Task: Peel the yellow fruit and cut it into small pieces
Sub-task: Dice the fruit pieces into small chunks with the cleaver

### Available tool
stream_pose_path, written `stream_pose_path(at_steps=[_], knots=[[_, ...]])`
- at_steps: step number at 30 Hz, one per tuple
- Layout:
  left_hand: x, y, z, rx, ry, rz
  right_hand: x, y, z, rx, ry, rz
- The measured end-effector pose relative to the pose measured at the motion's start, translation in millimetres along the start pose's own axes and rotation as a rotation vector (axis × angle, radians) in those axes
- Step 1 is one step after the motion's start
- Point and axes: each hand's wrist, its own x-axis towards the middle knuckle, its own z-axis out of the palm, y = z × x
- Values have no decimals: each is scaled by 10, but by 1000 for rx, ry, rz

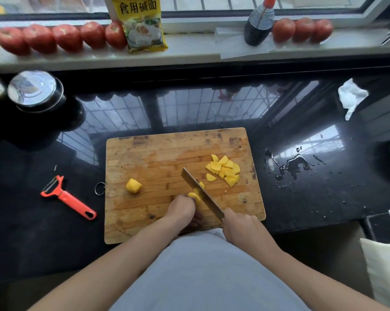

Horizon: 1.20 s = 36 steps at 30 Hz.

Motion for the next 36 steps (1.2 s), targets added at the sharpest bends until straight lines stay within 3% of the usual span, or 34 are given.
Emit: stream_pose_path(at_steps=[10,16,24,30,36], knots=[[69,-20,16,10,16,-9,77,-49,54,-20,-48,-19],[11,-29,-5,-10,17,21,382,-240,31,75,115,-67],[85,-36,-22,23,-55,-108,256,170,12,110,306,136],[17,-31,-23,-16,-8,-4,60,-66,-41,139,72,39],[-33,30,-30,46,25,-69,-3,-100,53,12,97,-26]])
